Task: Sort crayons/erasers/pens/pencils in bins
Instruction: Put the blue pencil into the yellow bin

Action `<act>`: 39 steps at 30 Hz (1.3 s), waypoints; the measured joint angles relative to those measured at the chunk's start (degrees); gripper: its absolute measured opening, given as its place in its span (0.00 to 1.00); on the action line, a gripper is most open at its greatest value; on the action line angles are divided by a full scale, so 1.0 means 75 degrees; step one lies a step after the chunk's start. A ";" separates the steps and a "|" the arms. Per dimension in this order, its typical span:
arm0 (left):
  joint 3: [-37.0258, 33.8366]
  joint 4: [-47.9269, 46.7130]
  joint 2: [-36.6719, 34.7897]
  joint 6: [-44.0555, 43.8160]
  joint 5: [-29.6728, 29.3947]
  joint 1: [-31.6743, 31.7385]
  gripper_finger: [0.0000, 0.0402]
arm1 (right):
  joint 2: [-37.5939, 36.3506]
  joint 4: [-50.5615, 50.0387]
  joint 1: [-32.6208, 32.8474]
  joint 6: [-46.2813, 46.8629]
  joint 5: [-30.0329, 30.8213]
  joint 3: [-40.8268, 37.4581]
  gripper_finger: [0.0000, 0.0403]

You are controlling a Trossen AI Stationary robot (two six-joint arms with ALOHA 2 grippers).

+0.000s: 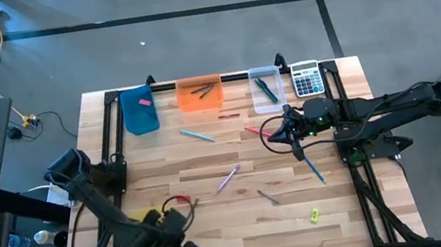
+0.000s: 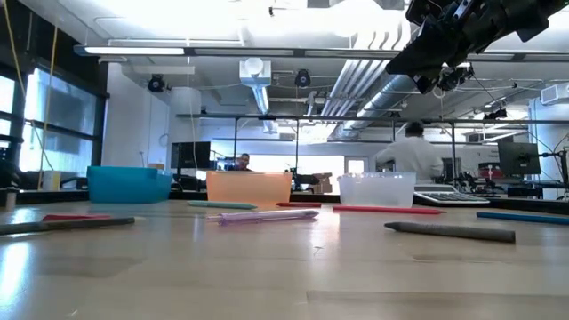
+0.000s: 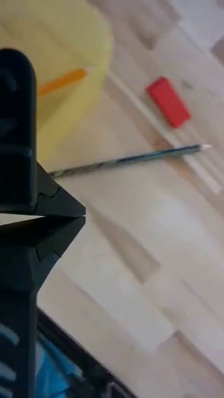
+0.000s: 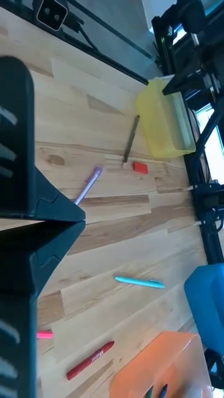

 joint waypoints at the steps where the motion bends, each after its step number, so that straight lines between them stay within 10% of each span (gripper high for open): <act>1: 0.0000 0.0045 0.0002 0.0193 0.0004 0.0134 0.00 | -0.0002 0.0000 0.0002 0.0000 0.0000 0.0000 0.00; 15: -0.0531 0.3395 -0.0064 0.4234 0.1618 0.2652 0.00 | 0.0000 0.0003 0.0000 0.0055 0.0000 0.0000 0.00; 27: -0.2055 0.3194 -0.0070 0.3007 0.2314 0.2862 0.02 | 0.0000 0.0003 0.0000 0.0005 0.0000 0.0000 0.00; 39: -0.2383 0.2452 -0.0070 0.2814 0.2498 0.2832 0.26 | 0.0000 0.0001 0.0003 0.0002 0.0000 0.0000 0.00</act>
